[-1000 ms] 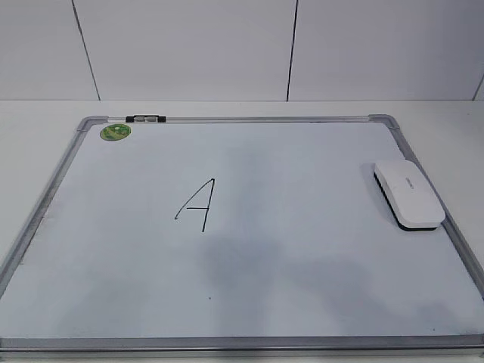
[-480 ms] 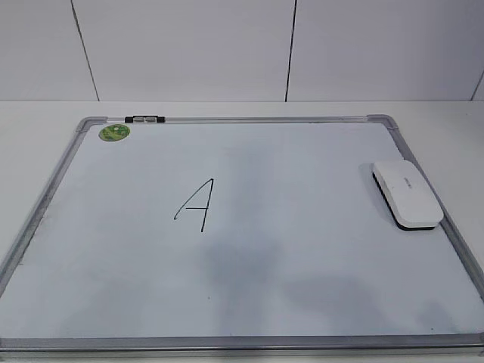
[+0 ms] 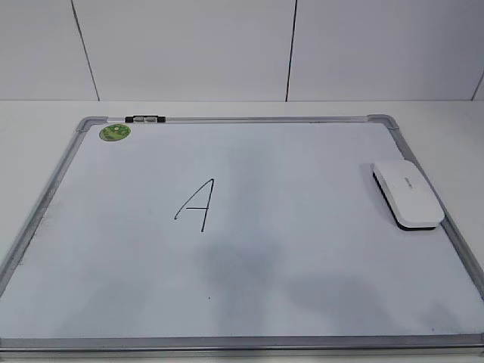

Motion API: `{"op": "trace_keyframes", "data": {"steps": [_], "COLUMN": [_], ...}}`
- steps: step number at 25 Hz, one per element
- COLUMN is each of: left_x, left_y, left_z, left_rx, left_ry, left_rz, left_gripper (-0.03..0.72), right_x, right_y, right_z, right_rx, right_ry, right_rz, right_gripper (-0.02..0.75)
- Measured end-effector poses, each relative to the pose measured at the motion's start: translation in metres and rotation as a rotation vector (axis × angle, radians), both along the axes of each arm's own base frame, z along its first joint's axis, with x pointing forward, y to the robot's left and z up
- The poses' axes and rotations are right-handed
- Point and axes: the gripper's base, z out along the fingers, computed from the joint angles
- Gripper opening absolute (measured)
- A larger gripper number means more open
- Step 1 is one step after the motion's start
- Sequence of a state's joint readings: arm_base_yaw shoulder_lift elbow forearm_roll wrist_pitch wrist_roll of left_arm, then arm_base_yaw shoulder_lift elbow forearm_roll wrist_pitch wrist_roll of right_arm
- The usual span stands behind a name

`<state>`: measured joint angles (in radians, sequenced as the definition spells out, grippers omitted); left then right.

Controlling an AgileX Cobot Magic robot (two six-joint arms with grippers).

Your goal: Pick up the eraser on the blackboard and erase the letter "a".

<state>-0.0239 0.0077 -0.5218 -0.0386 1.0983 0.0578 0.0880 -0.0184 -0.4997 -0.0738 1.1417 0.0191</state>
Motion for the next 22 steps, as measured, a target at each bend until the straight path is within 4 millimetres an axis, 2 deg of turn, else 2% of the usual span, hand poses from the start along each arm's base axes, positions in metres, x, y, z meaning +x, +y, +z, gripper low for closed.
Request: {"op": "trace_keyframes", "data": {"steps": [6,22], "left_x": [0.0001,0.0001], "left_y": [-0.0003,-0.0003], "left_z": [0.0000,0.0000], "left_rx": [0.000,0.000], "left_ry": [0.000,0.000], "left_rz": [0.034,0.034], "left_gripper": [0.236,0.236], "right_x": [-0.0005,-0.0005], "right_y": [0.0007,0.0008], "right_z": [0.0000,0.0000], "right_rx": [0.000,0.000], "right_ry": [0.000,0.000], "right_rz": [-0.068,-0.070], "right_gripper": [0.560,0.560]}}
